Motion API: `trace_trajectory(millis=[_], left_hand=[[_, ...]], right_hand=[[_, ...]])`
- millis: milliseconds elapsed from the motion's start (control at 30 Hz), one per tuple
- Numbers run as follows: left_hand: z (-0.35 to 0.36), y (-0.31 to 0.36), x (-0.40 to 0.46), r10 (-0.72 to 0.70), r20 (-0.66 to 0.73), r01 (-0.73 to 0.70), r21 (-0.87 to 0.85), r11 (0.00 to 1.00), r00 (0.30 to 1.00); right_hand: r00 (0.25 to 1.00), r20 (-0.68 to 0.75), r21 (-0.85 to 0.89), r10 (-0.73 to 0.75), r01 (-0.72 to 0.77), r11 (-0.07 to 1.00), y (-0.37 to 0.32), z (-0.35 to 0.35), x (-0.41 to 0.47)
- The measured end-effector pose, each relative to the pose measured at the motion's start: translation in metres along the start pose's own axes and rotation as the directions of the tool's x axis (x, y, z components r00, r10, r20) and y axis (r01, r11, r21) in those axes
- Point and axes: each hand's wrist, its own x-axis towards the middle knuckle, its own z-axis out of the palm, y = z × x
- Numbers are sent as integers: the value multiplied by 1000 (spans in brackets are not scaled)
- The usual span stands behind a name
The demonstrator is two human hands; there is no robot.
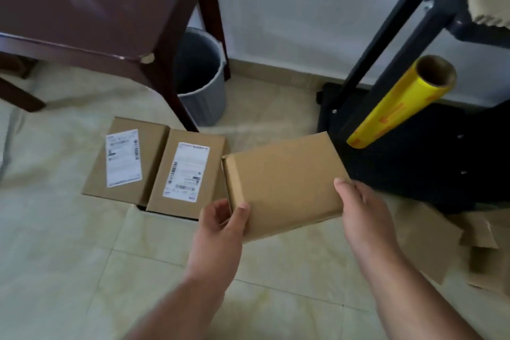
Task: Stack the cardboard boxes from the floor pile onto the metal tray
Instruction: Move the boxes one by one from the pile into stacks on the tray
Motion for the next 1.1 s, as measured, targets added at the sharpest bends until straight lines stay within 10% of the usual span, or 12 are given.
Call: trace_trajectory(millis=[333, 1100], left_hand=[[-76, 20, -1, -170, 134, 208, -366, 907, 976], [-130, 13, 45, -381, 185, 410, -612, 676, 906]], right_hand=[[914, 291, -157, -283, 337, 928, -111, 76, 8], [836, 507, -364, -212, 431, 826, -118, 193, 27]])
